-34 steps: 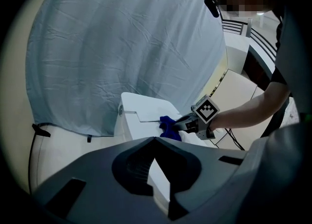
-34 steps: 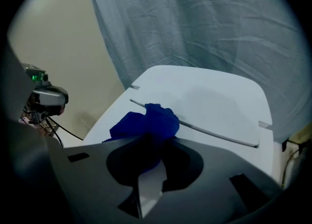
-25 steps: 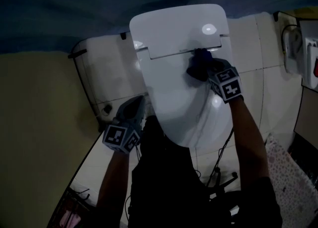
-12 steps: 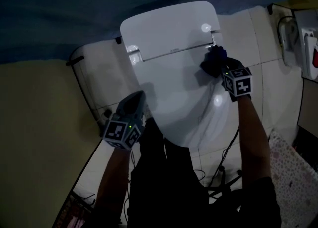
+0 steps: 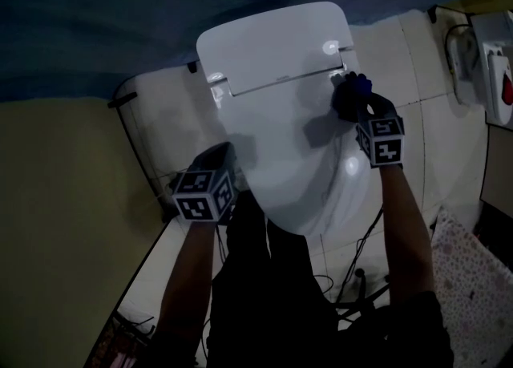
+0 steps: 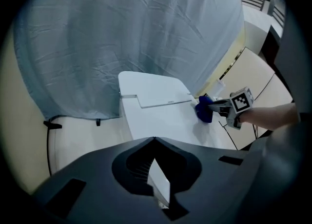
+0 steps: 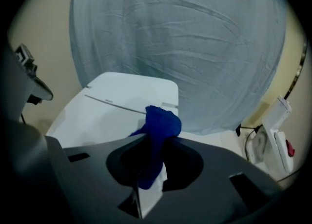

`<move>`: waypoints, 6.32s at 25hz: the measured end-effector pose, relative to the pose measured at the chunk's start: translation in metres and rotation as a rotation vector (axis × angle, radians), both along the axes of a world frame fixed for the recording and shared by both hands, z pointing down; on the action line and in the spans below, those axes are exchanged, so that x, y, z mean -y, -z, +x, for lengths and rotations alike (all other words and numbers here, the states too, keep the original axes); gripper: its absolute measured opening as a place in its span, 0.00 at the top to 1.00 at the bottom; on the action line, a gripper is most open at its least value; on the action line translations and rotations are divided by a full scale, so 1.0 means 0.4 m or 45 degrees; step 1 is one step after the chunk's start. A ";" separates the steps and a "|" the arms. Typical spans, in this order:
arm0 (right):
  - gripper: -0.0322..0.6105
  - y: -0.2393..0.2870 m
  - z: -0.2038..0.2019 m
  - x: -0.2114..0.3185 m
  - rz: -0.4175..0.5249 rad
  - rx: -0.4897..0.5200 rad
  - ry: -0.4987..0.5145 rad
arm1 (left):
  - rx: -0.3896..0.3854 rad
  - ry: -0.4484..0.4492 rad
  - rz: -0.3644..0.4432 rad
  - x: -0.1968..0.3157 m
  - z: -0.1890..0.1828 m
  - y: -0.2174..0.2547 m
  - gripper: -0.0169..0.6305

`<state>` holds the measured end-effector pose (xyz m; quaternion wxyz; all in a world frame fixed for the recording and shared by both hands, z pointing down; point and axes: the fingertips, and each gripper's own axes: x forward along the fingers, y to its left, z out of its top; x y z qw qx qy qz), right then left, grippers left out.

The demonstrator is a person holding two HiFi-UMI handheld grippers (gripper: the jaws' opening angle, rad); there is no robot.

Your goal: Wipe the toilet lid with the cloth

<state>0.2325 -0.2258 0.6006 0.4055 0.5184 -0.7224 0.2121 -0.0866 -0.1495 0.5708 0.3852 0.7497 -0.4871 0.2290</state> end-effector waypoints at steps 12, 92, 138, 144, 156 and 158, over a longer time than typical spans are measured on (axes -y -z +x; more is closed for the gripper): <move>0.85 0.156 -0.662 -0.235 -0.230 0.693 0.561 | 0.052 0.397 -0.301 -0.143 -0.202 -0.117 0.99; 0.85 0.132 -0.706 -0.591 -0.353 0.694 0.548 | 0.075 0.358 -0.310 -0.388 -0.184 -0.109 0.99; 0.85 -0.147 0.183 -0.558 -0.311 0.065 0.021 | 0.077 0.324 -0.300 -0.533 0.010 -0.187 0.99; 0.85 -0.131 0.190 -0.546 -0.202 -0.037 0.017 | 0.089 0.333 -0.279 -0.535 0.007 -0.192 0.99; 0.85 0.131 -0.308 -0.607 0.020 0.343 0.433 | 0.054 0.466 -0.279 -0.591 -0.058 -0.166 0.99; 0.85 0.140 -0.421 -0.649 -0.006 0.408 0.554 | 0.050 0.489 -0.271 -0.589 -0.077 -0.155 0.99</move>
